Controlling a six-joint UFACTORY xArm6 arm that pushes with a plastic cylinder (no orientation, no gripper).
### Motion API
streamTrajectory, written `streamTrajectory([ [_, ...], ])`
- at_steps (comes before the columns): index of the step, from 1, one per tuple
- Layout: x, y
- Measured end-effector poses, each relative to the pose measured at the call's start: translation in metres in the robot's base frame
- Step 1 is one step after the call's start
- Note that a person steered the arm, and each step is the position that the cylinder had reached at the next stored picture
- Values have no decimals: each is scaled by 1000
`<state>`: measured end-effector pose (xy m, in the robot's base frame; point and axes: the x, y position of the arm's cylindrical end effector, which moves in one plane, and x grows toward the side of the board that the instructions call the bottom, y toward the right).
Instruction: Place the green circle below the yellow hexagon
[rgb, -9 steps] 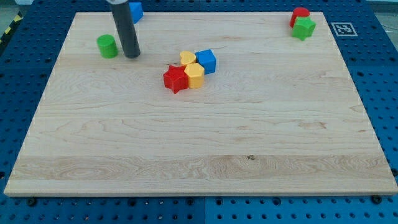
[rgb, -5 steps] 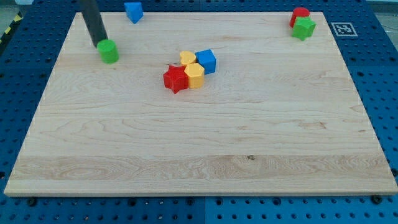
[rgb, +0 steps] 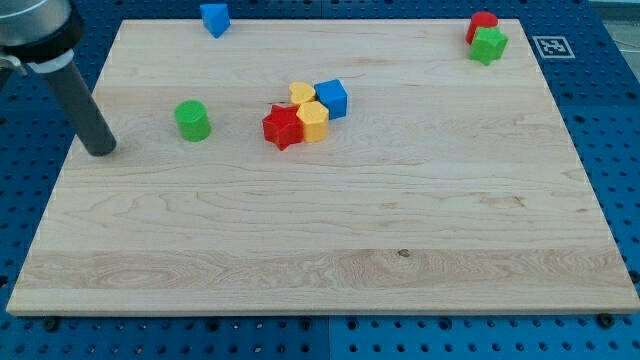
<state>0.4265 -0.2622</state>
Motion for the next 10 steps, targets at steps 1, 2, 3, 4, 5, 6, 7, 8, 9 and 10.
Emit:
streamTrajectory([
  [1, -32, 1],
  [2, -40, 16],
  [3, -43, 41],
  [4, -42, 76],
  [5, -11, 123],
  [6, 29, 171],
  [7, 38, 178],
  [8, 38, 175],
  [9, 38, 182],
  [10, 38, 187],
])
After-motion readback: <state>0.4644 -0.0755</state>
